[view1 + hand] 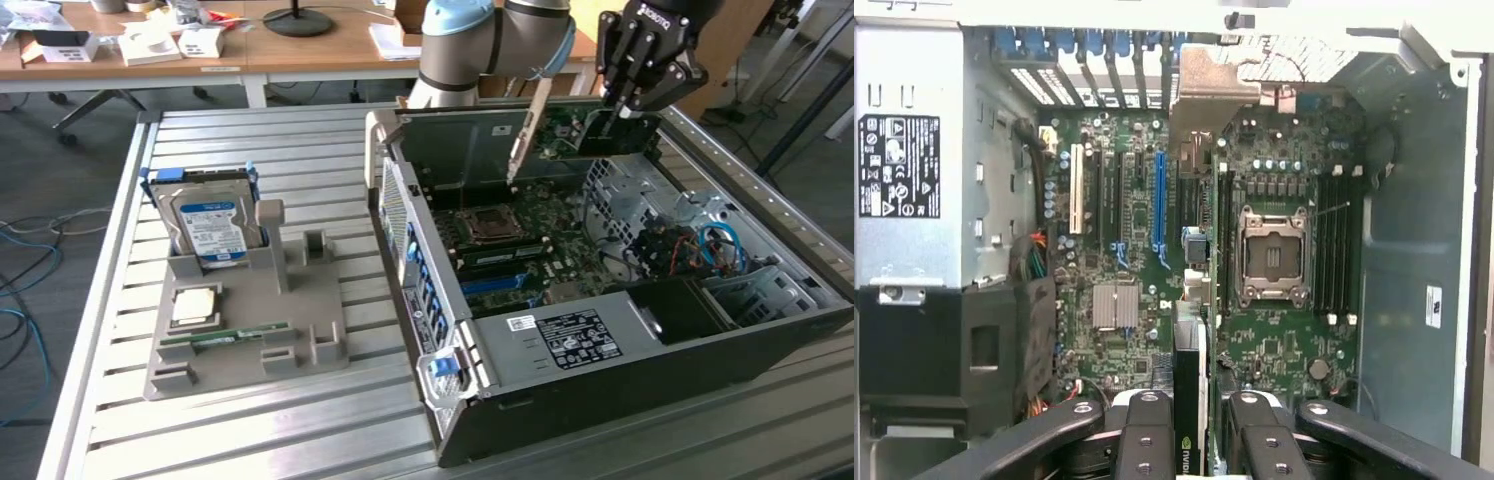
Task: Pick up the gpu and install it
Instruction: 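Insert the gpu into the slot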
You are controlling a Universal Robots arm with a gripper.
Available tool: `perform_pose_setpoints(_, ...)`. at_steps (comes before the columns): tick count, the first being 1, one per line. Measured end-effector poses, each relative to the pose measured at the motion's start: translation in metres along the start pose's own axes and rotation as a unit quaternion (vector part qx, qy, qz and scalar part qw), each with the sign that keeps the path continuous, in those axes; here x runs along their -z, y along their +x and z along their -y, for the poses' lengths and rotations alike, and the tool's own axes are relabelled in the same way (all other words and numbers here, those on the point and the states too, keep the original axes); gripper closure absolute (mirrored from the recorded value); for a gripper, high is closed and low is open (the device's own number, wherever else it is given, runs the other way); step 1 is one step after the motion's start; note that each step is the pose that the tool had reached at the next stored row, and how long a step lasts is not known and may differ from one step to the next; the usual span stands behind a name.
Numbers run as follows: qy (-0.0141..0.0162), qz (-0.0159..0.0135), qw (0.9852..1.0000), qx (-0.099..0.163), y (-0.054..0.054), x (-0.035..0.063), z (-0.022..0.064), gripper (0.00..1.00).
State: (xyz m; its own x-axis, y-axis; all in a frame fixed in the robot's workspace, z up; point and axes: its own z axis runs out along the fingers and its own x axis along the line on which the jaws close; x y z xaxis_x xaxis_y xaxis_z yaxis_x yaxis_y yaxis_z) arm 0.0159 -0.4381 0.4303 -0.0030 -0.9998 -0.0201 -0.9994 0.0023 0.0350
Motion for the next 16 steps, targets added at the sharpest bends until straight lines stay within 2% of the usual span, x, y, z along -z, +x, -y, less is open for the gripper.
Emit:
perform_pose_setpoints(7, 0.003, 0.0, 1.0, 0.001, -0.001, -0.0028, -0.0093, 0.74)
perform_pose_setpoints(11, 0.0058, -0.0001, 1.0, 0.003, -0.001, -0.007, -0.0132, 0.74)
perform_pose_setpoints(16, 0.0069, -0.0001, 1.0, 0.005, -0.001, -0.0154, -0.0156, 0.74)
